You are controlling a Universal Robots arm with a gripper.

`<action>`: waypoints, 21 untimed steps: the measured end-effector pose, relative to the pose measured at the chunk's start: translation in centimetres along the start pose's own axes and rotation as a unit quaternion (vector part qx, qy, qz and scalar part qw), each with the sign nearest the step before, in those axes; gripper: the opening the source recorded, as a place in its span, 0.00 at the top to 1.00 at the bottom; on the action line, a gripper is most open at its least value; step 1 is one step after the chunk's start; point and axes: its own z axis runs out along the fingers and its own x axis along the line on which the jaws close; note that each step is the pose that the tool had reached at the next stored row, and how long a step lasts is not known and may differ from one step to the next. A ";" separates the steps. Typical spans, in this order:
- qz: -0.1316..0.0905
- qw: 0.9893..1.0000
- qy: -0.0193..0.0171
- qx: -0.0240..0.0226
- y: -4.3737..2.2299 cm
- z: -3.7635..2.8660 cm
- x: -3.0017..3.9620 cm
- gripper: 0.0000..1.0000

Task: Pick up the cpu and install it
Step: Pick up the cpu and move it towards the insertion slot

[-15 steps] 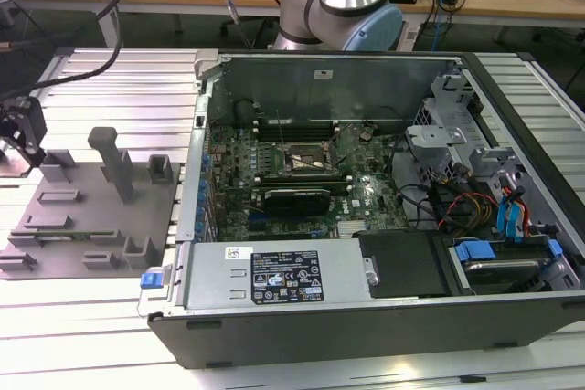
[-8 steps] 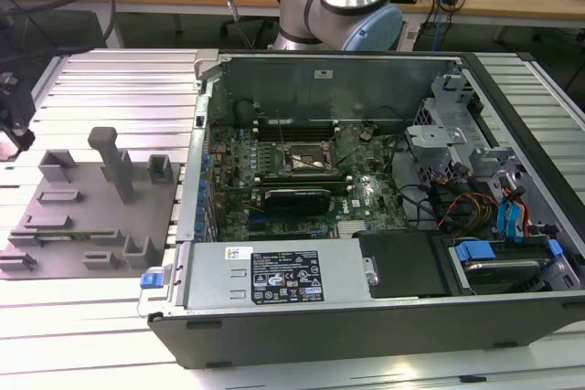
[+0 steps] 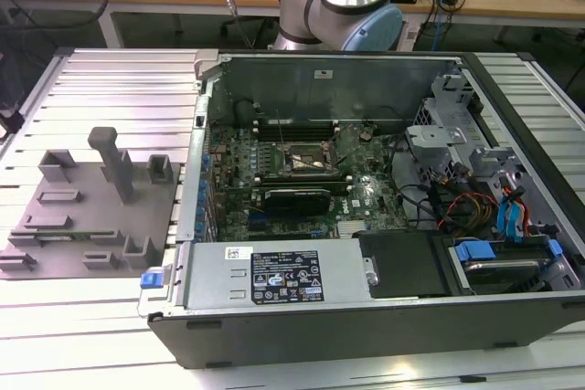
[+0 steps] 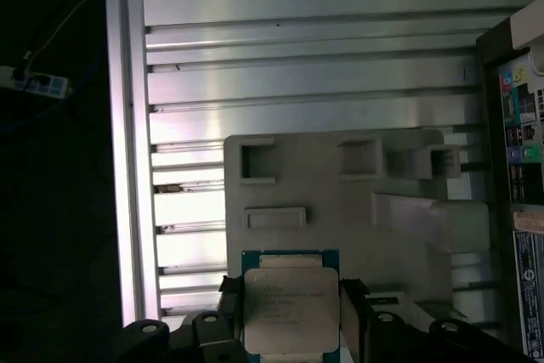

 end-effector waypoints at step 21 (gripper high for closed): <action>0.000 1.000 0.000 0.000 0.65 -6.53 -0.15 0.46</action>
